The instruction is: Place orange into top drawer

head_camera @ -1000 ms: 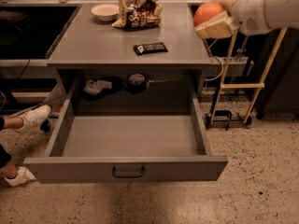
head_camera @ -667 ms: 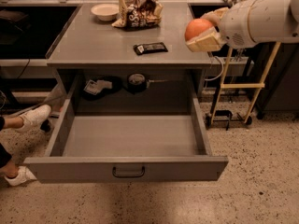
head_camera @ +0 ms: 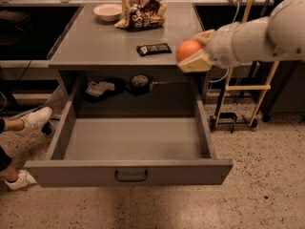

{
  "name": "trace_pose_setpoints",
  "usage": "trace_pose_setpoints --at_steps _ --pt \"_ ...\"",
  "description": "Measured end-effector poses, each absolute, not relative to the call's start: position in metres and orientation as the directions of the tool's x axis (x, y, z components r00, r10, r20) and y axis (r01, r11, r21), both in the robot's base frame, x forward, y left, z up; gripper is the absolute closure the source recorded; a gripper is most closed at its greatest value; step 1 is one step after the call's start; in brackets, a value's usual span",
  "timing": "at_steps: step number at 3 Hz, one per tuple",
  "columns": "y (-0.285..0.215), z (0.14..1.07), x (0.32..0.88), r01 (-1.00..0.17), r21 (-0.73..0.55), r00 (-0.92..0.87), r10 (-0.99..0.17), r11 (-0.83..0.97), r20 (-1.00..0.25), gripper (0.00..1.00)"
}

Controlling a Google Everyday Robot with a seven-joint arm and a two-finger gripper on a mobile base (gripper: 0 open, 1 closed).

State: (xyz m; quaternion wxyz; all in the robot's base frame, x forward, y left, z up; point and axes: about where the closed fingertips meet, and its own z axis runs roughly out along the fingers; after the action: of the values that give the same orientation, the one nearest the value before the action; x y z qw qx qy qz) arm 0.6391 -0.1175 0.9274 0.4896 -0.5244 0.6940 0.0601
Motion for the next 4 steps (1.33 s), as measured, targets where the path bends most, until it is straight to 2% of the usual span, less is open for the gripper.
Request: trace_pose_setpoints --at_steps 2,3,4 --pt "-0.040 0.773 0.620 -0.882 -0.417 0.079 -0.804 0.219 -0.589 1.00" --pt "-0.022 0.734 0.606 -0.898 -0.416 0.105 -0.848 0.143 -0.519 1.00" --pt "-0.020 0.728 0.603 -0.901 -0.414 0.109 -0.853 0.132 -0.510 1.00"
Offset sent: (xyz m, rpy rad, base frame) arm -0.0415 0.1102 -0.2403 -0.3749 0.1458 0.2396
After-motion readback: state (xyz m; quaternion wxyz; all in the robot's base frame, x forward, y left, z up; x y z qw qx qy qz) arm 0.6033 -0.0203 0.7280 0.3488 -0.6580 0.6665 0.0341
